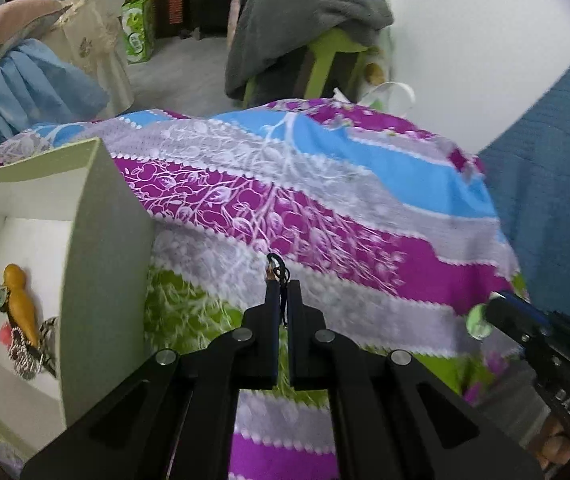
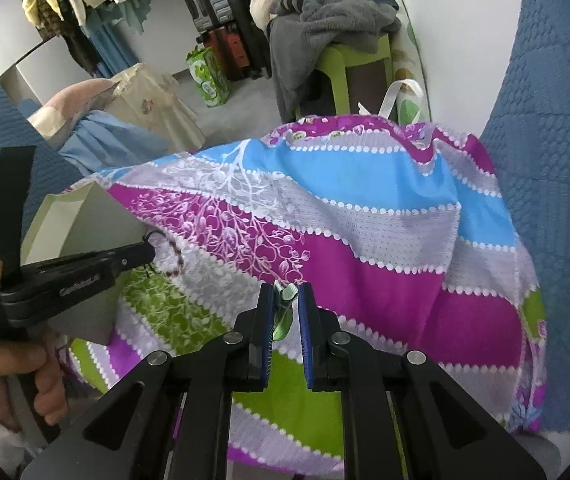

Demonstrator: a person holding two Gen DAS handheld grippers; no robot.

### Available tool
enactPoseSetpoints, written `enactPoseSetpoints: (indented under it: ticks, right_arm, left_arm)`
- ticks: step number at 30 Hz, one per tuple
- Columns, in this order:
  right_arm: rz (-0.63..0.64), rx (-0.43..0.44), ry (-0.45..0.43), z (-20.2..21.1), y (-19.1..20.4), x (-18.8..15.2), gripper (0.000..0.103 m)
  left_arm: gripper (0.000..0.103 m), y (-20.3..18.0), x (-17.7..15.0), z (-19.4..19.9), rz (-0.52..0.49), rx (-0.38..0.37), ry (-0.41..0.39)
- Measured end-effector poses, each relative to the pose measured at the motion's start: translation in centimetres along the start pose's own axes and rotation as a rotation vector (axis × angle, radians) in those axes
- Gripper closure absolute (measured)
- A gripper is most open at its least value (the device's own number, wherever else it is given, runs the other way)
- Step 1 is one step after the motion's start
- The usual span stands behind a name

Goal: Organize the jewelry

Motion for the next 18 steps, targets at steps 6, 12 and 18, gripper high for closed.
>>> enactPoseSetpoints:
  ticks: [6, 12, 18]
  right_arm:
    - [-0.007, -0.023, -0.012, 2.6, 0.6, -1.0, 0.093]
    - [0.000, -0.045, -0.049, 5.6, 1.8, -0.7, 0.093]
    - [-0.008, -0.041, -0.098, 8.9, 3.6, 1.0, 0.093]
  left_arm:
    - [0.101, -1.1, -1.4, 3.1, -0.009, -0.048, -0.009]
    - [0.101, -1.5, -2.3, 6.6, -0.022, -0.069, -0.009]
    - [0.101, -1.8, -1.5, 10.6, -0.046, -0.093, -0.040]
Point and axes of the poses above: each gripper's, at about its wrist camera, not at the fingertips, and z roughly against the way its jaws point, y to its left, x to its top, the point moved 5 cm from there along -z, roughly the way its jaws point, and after that the axes turned 12 degrees about -x, right-handed, at the moved point
